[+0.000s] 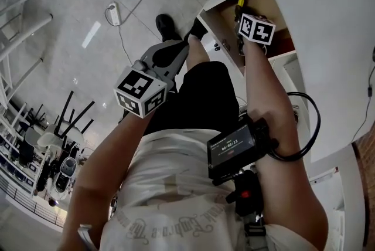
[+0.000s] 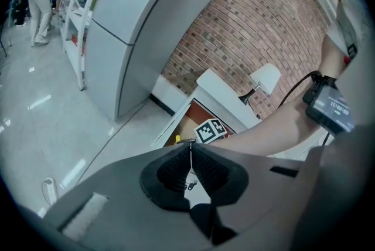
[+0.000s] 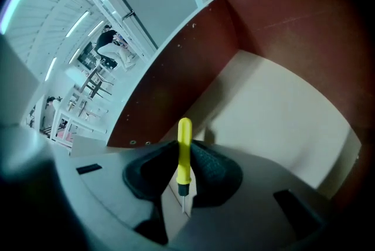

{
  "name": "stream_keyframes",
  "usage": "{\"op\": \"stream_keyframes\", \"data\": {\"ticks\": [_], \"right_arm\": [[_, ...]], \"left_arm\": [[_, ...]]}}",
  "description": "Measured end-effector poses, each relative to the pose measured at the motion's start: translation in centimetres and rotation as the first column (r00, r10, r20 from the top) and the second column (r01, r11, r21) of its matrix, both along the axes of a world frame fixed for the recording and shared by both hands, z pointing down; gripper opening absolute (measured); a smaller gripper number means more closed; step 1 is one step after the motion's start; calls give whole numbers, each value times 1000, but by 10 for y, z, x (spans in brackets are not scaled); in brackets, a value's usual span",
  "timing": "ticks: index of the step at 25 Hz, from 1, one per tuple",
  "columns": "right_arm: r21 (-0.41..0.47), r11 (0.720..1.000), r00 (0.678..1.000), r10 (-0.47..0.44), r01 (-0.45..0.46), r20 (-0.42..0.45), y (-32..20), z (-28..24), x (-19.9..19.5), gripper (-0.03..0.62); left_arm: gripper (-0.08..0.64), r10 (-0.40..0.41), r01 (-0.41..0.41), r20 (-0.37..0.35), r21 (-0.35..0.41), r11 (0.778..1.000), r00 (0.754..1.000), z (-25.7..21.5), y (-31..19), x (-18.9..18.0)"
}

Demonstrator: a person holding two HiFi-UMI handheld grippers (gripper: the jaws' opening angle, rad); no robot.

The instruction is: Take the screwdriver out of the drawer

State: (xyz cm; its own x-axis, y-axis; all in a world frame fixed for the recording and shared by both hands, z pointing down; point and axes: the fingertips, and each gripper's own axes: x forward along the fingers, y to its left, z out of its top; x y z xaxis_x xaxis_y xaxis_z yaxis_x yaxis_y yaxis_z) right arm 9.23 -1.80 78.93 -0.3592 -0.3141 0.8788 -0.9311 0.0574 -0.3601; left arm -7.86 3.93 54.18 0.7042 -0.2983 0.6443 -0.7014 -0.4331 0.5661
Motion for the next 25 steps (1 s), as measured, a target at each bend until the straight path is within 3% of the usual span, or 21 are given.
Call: {"op": "stream_keyframes", "data": {"ticks": [6, 17, 25], "right_arm": [[48, 999, 1000, -7, 8, -12, 16, -37, 9, 54], [158, 984, 996, -87, 88, -17, 32, -89, 5, 54], [200, 978, 998, -54, 57, -17, 48, -118, 16, 54]], "left_arm": [[12, 73, -72, -22, 43, 997, 997, -26, -1, 16], [12, 185, -184, 3, 88, 979, 983, -54, -4, 41], [11, 252, -251, 5, 118, 961, 968, -72, -15, 60]]}}
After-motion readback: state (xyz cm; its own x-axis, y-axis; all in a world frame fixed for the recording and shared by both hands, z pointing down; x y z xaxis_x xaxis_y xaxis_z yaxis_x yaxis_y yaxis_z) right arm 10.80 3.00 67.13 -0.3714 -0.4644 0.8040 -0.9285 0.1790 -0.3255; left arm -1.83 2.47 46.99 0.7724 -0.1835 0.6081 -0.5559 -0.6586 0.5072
